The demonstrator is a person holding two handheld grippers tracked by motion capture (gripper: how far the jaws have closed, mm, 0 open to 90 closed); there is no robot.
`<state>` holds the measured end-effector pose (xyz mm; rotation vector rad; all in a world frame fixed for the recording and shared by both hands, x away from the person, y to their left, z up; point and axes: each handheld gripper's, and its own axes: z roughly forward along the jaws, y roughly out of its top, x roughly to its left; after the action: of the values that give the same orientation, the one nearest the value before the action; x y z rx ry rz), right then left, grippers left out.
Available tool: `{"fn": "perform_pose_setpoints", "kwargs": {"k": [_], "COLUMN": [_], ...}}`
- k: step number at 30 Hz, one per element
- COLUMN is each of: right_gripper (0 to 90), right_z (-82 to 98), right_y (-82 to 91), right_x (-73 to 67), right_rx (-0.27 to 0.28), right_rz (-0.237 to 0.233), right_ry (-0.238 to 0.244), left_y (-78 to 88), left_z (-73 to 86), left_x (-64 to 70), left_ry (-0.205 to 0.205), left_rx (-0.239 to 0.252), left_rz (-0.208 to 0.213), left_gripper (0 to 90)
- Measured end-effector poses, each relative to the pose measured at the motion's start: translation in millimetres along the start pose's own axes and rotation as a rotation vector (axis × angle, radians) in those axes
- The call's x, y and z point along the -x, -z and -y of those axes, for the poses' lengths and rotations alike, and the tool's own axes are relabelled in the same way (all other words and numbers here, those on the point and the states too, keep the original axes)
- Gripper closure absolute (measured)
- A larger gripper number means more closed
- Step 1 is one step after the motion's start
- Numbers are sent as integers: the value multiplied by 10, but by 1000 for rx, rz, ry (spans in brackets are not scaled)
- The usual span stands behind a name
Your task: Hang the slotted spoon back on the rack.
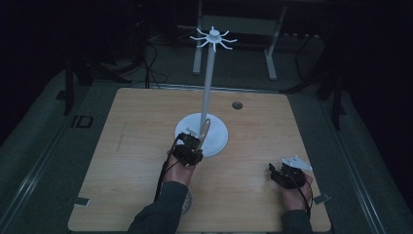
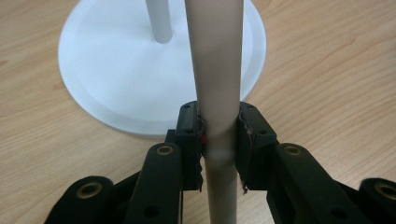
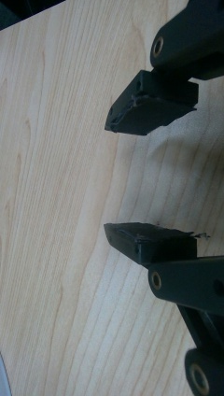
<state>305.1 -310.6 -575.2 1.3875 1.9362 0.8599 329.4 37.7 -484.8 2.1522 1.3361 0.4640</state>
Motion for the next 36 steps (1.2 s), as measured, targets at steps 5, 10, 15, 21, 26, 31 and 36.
{"fn": "perform_pose_setpoints", "kwargs": {"k": [5,10,15,21,26,31,36], "right_gripper": [436,435,433,431,431,430,430], "right_z": [0,0,0,0,0,0,0], "right_y": [0,0,1,-1,-1,0,0], "right_x": [0,0,0,1,0,-2,-1], "right_rx": [2,2,2,3,4,2,3], "right_rz": [2,3,5,9,10,9,10], "right_ry": [3,2,-2,-2,1,0,0], "left_y": [58,121,173,261,328,395,473], "left_z": [-27,-63,-100,-149,-189,-227,-263], "left_x": [-7,-8,-8,24,56,91,122], "left_ry": [10,18,21,12,11,3,-1], "left_rx": [31,64,89,131,166,207,254], "left_rz": [-7,-12,-22,-41,-53,-69,-79], "left_gripper": [731,732,732,733,733,733,733]}}
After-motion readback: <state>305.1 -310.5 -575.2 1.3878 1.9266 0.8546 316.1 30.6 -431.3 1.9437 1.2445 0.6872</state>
